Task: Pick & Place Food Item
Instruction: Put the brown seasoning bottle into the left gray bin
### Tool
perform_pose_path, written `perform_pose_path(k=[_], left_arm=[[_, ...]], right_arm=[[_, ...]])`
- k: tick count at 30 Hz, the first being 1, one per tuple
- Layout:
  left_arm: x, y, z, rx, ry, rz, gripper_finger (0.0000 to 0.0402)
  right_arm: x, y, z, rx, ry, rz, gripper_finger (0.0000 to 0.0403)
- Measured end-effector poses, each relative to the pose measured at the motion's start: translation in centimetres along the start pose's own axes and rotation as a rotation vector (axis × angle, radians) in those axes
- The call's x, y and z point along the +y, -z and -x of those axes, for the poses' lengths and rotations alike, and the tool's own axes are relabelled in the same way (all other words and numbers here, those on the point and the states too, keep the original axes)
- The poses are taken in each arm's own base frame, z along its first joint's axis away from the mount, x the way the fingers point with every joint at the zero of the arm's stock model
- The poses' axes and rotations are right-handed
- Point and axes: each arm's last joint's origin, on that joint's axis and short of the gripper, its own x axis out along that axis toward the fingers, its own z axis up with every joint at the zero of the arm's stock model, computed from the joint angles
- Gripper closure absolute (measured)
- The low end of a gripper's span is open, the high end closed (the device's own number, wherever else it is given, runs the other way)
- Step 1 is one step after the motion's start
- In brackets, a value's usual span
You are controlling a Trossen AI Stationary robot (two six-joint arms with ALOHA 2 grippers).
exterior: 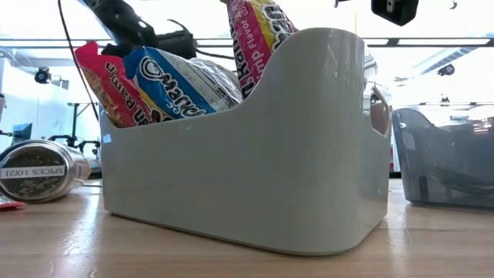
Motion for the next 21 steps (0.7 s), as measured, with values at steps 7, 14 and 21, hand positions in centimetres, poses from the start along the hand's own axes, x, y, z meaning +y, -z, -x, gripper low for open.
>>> perform_pose_path(k=[7,14,21], left_arm=[[-0.1,-0.7,3.4,-0.217,0.087,0.276,0.0235],[0.2,-2.2,8.6,-0.601,0.17,0.493,0.0235],[0.7,-3.6,14.5,-1.082,0.272,0.635,0.0235]], right_arm=[[0.3,-0.3,0.0,-0.047,-0.011,0.0,0.0251],[0.8,-1.2,0.1,-0.181,-0.018,0.051,0.0251],[2.0,-2.9,0.4,-0.363,-0.095,0.123,0.0207]])
